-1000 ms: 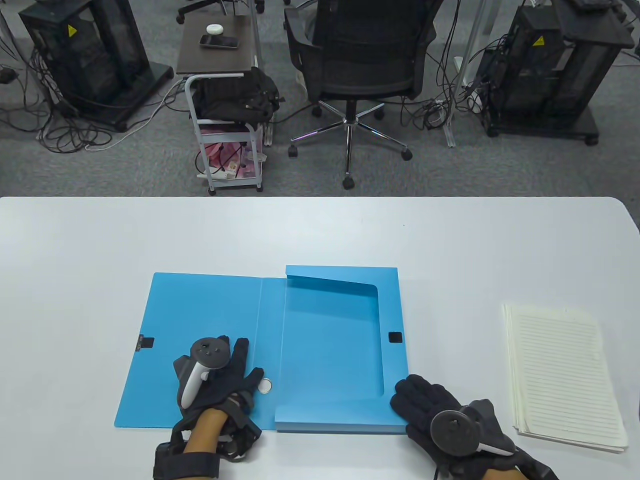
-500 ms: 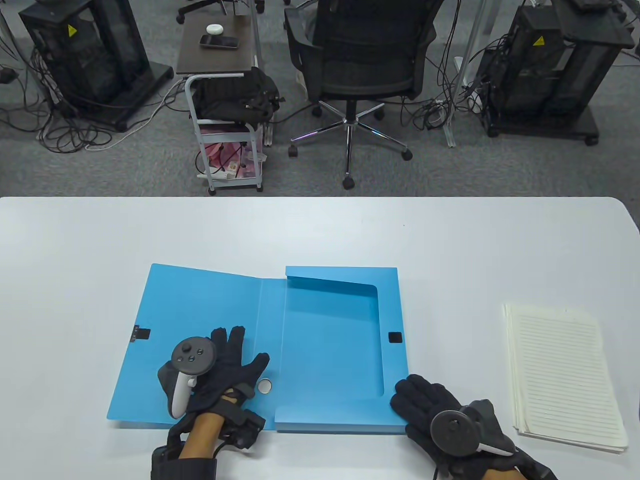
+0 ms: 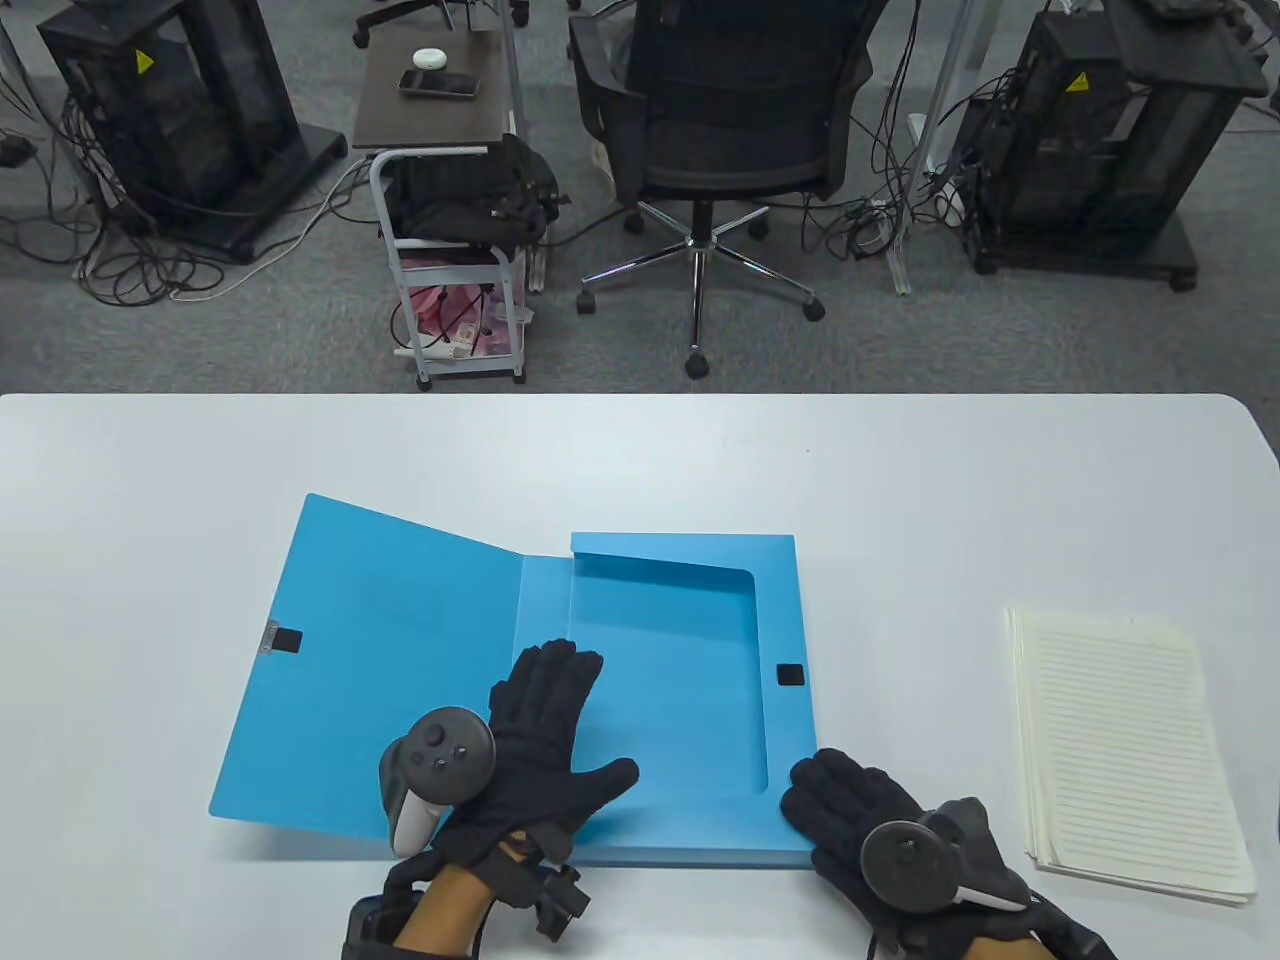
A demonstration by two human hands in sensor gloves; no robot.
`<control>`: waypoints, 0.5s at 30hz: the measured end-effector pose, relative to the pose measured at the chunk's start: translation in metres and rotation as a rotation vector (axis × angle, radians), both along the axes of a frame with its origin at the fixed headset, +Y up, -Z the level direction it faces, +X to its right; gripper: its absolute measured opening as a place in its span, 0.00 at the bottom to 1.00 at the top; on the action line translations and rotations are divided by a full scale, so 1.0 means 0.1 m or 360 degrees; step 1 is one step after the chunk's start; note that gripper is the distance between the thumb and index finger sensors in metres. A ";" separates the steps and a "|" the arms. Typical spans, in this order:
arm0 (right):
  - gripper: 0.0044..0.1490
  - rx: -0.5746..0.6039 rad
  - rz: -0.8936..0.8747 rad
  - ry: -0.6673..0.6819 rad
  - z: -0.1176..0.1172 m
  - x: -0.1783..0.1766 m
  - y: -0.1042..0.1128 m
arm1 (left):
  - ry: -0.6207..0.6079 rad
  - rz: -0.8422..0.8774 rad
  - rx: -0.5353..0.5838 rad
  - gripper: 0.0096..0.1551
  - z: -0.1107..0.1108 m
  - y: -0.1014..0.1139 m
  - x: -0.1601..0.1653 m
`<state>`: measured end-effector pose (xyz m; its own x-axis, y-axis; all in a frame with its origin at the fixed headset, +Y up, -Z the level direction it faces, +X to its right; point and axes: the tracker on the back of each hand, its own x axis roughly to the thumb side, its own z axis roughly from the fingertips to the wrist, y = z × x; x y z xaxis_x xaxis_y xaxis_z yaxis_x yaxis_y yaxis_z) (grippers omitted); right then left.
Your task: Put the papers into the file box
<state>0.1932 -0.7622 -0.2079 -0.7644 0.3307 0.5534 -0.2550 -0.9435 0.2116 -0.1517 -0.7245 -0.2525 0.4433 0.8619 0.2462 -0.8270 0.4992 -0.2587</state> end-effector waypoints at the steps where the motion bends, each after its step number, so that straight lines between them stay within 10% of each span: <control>1: 0.35 -0.0014 -0.0016 0.0008 0.02 0.01 0.05 | -0.0006 -0.0015 -0.0003 0.61 0.00 -0.01 0.00; 8: 0.34 0.0474 0.0329 -0.0540 -0.49 0.71 1.17 | 0.0030 0.0032 -0.0083 0.60 -0.05 -0.04 -0.06; 10: 0.34 0.0541 0.0545 -0.0749 -0.81 1.00 1.25 | 0.0032 0.0037 -0.0094 0.59 -0.06 -0.05 -0.08; 15: 0.37 -0.0098 0.0837 -0.1034 -1.56 1.73 0.83 | 0.0075 0.0022 -0.0098 0.59 -0.07 -0.07 -0.10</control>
<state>0.3665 -0.6792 -0.3643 -0.9881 -0.1427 -0.0576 0.1260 -0.9651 0.2297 -0.1615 -0.7317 -0.2591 0.4409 0.8810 0.1717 -0.8457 0.4719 -0.2493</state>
